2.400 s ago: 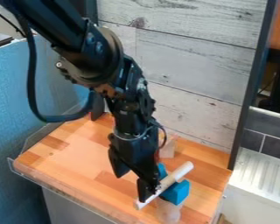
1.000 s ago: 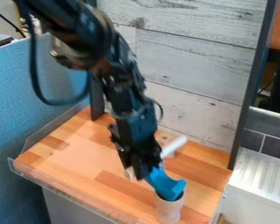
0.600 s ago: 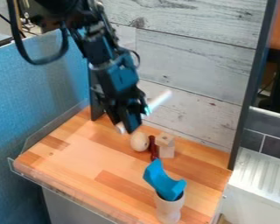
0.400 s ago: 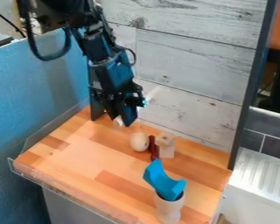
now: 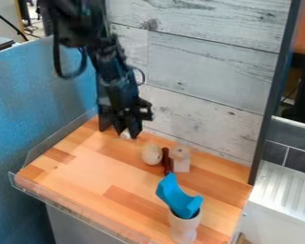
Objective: Take the long cylinder out of the arch and placed it to the left
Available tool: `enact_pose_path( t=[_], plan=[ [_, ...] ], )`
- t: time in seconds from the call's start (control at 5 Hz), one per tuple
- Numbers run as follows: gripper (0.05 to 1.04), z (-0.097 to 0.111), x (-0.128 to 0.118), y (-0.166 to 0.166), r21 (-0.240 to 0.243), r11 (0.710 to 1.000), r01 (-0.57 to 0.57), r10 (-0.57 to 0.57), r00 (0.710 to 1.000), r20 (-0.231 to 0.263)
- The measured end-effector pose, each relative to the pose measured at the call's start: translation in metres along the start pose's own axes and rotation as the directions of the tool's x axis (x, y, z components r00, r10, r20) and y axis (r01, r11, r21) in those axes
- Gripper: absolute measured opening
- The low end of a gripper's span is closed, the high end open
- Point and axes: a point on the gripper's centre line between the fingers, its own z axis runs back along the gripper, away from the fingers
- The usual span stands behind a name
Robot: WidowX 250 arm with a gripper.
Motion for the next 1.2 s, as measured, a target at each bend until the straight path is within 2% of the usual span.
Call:
enact_pose_path(
  t=[0.2,0.4,0.6,0.8,1.0,1.2],
  plan=[
    [0.26,-0.016,0.004,0.012,0.054,0.998,-0.019,0.018,0.999,0.03],
    [0.26,-0.03,0.004,0.022,0.096,0.995,0.002,-0.005,0.999,0.033],
    [0.26,-0.04,0.001,0.036,0.117,0.993,0.026,-0.029,0.999,0.025],
    [0.26,-0.055,0.004,0.048,0.113,0.991,0.071,-0.07,0.997,-0.021],
    [0.317,-0.067,0.008,0.064,0.111,0.988,0.106,-0.099,0.993,-0.066],
    [0.619,-0.072,0.01,0.069,0.109,0.985,0.13,-0.122,0.989,-0.079]
  ],
)
